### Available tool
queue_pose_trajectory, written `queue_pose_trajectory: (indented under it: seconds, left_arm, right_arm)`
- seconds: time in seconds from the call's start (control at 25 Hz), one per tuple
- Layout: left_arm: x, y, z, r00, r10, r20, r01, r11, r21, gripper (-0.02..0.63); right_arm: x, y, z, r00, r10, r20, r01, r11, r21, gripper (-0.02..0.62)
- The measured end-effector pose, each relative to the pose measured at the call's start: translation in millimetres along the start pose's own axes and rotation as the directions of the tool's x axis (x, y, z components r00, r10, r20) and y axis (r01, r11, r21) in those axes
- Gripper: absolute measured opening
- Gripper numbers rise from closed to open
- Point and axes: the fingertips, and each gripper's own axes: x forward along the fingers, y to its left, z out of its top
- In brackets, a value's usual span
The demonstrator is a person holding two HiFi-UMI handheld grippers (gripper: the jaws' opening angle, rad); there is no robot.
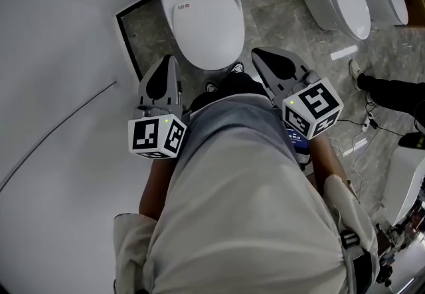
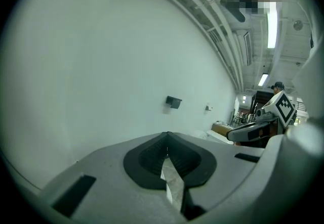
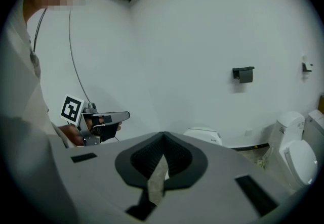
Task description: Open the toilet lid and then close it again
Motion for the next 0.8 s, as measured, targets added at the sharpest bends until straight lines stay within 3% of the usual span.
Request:
queue_pose_trajectory:
  seconds: [0.8]
  left_arm:
    - [-12, -21, -9, 0.998, -0.039, -0.057, 0.039, 0.999, 0.000, 0.006]
  right_arm:
    - [-19, 12, -15, 1.000, -0.012, -0.018, 0.011, 1.000, -0.017, 0.009]
